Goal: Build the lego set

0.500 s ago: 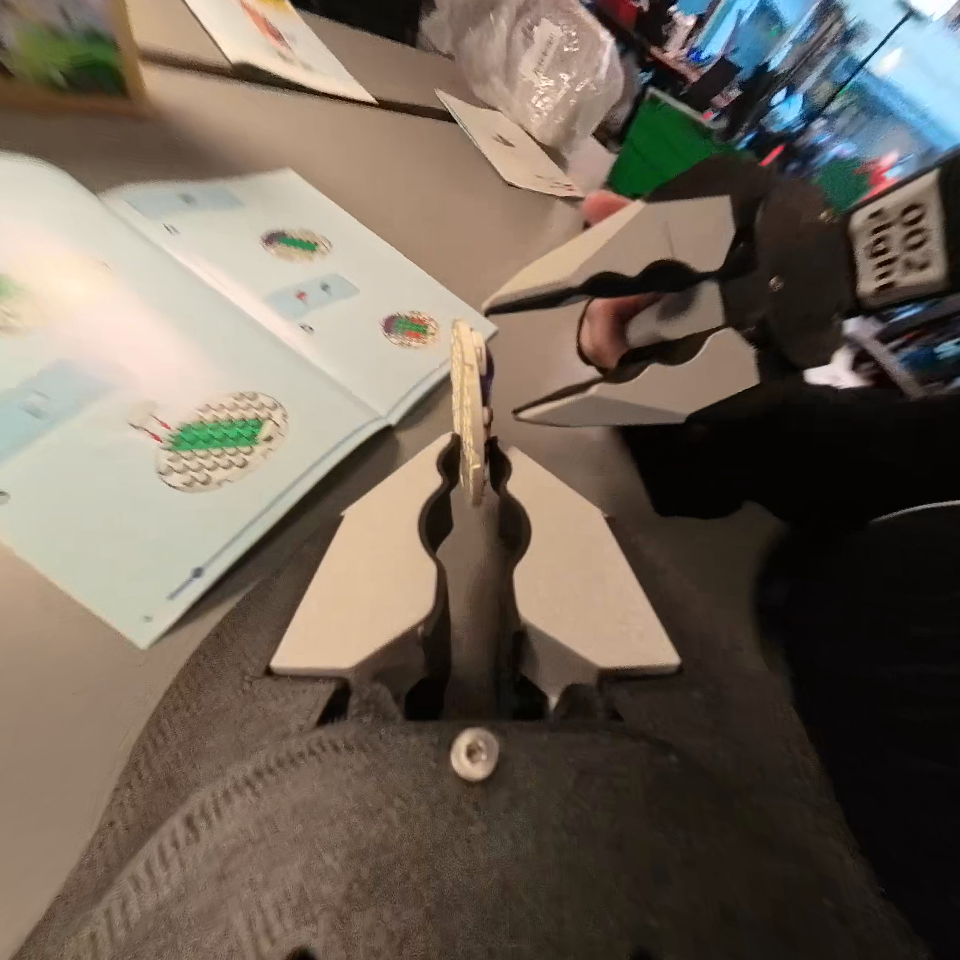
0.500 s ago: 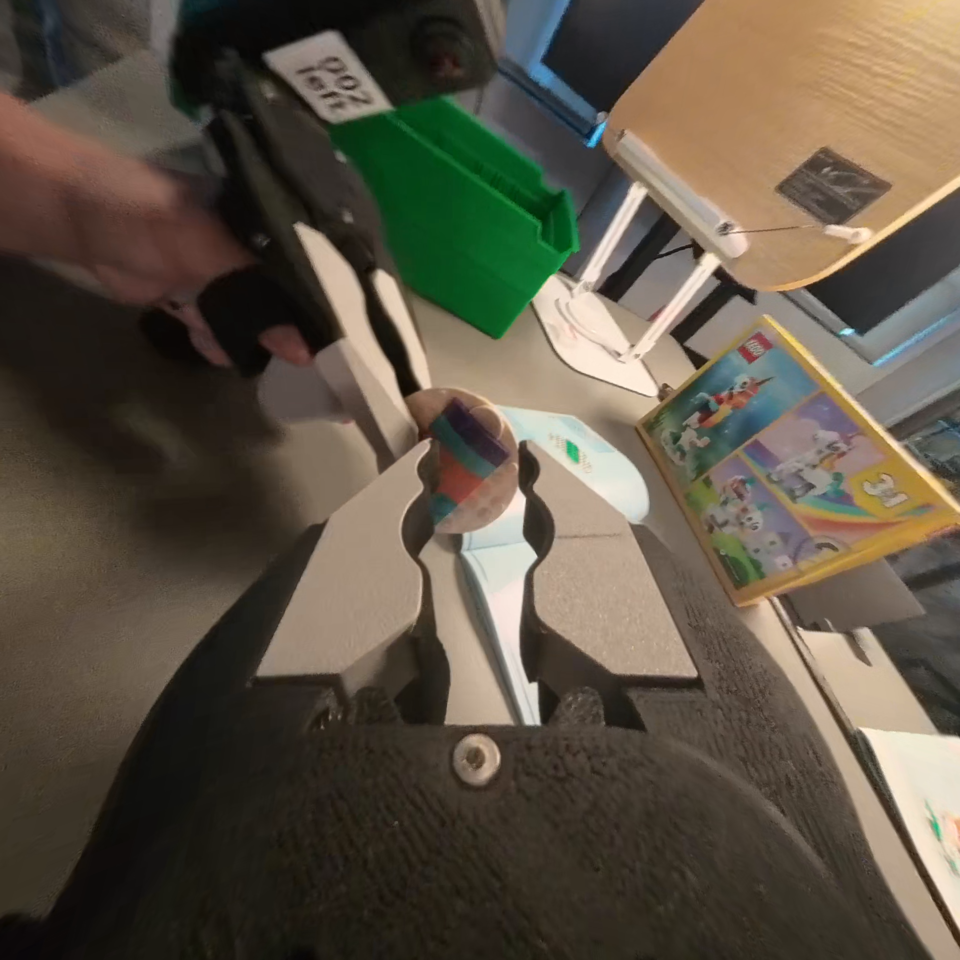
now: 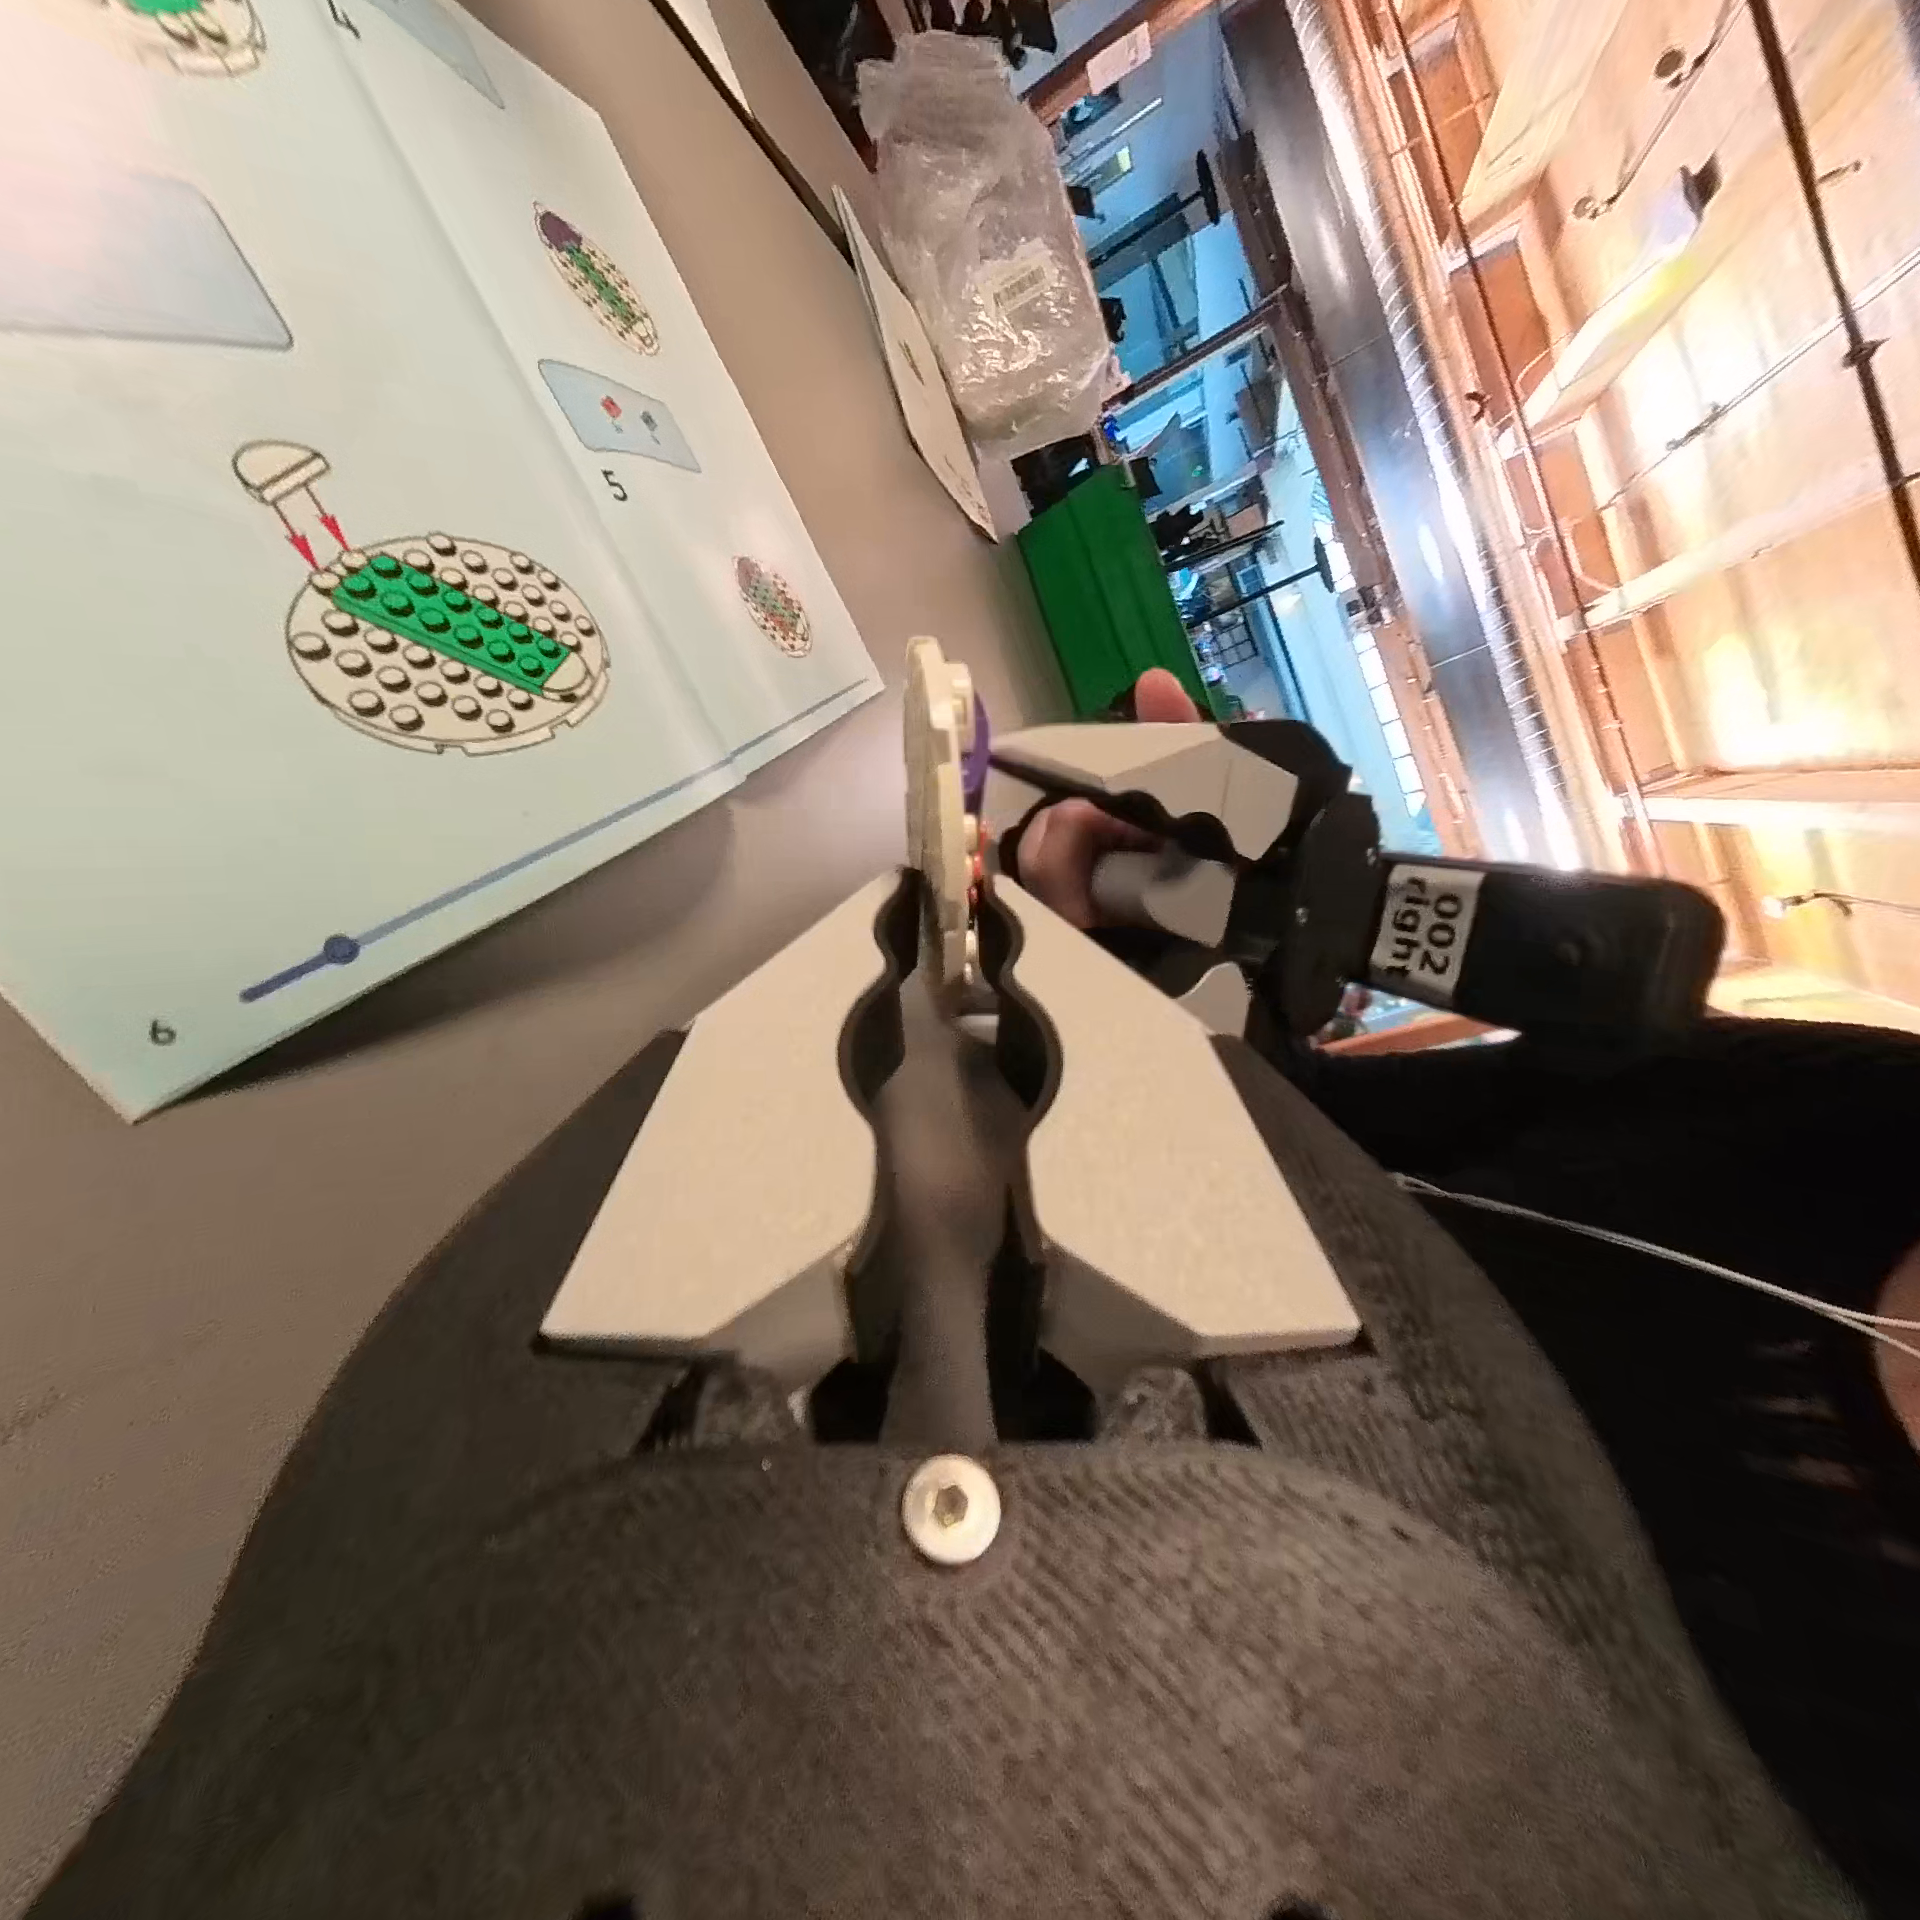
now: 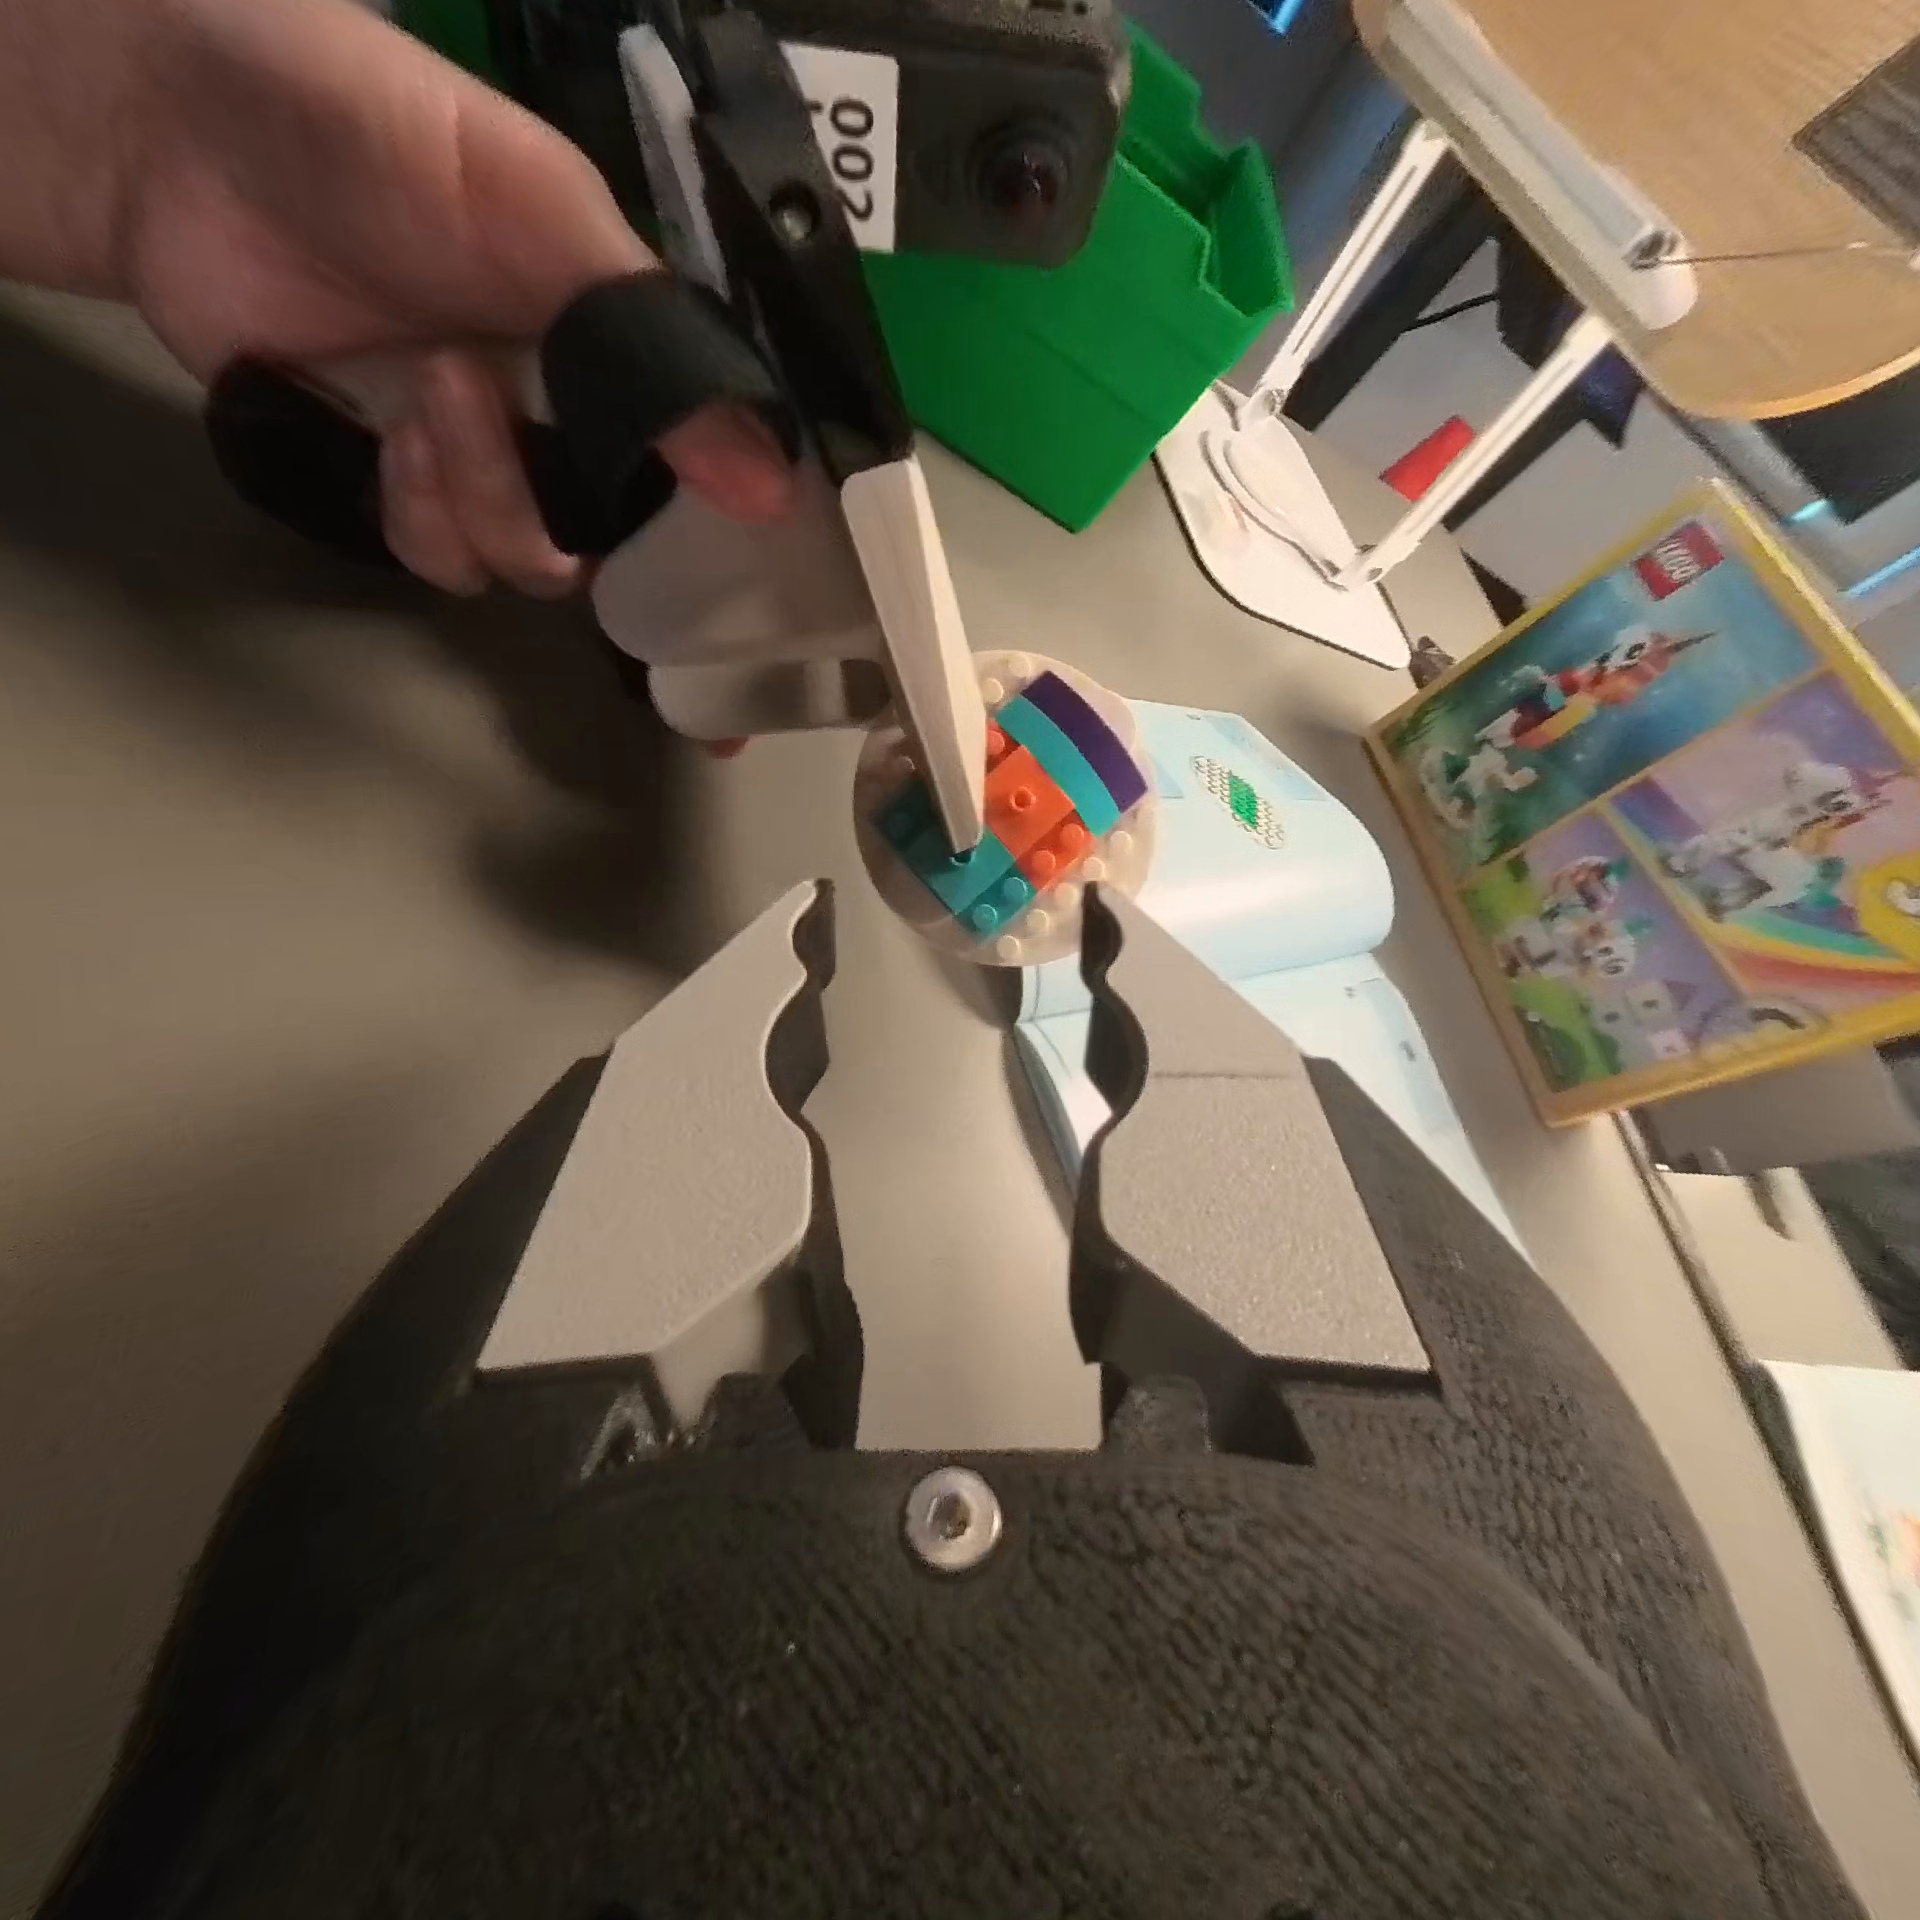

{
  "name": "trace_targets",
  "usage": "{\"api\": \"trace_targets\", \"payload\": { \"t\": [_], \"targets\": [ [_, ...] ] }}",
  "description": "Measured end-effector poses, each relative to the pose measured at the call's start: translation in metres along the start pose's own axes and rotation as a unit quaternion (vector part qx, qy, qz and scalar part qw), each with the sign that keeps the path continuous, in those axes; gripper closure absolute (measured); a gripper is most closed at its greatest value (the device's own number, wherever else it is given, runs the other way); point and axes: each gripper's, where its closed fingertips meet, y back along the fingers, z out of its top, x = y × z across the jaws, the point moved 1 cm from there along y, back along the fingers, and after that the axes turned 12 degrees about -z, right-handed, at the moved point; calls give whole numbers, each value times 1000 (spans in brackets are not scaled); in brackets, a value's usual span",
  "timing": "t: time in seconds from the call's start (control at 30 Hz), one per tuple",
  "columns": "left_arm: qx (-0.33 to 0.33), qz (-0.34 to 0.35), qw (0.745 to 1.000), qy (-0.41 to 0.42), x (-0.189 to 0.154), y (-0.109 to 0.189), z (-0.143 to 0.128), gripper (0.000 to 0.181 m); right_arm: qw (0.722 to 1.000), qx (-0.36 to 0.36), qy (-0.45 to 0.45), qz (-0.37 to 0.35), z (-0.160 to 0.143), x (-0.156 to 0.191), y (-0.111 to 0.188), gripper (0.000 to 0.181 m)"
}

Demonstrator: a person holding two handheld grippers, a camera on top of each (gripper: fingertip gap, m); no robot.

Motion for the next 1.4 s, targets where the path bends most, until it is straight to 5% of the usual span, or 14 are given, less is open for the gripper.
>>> {"api": "trace_targets", "payload": {
  "t": [0.1, 0.33, 0.53, 0.67, 0.77, 0.87, 0.97, 1.17, 1.3, 1.4],
  "targets": [
    [0, -26, 999, 31, -3, 0, -1, 172, 999, 12, 46, -20, -2, 0, -4, 116],
    [60, -38, 997, 24, -7, -7, -17, 172, 991, 30, 123, -41, -8, 4, -12, 112],
    [153, -15, 988, -15, -6, -14, -44, 172, 994, -33, 25, 106, 4, 25, 9, 84],
    [209, -38, 976, -39, -14, -17, -60, 172, 968, -30, -137, 206, 10, 18, 22, 115],
    [211, -75, 973, -63, -26, -17, -61, 172, 918, -34, -265, 292, 13, 20, 29, 125],
    [209, -105, 969, -75, -35, -14, -62, 172, 873, -48, -340, 346, 18, 18, 38, 161],
    [180, -124, 973, -77, -40, -11, -53, 171, 826, -63, -415, 376, 22, 9, 44, 170],
    [45, -156, 980, -115, -52, -3, -15, 170, 752, -130, -552, 334, 37, -19, 33, 173],
    [-5, -145, 976, -162, -56, -3, -4, 145, 731, -169, -585, 308, 46, -26, 29, 173],
    [0, -131, 972, -197, -57, -6, -6, 170, 741, -169, -582, 289, 47, -24, 25, 173]
  ]
}}
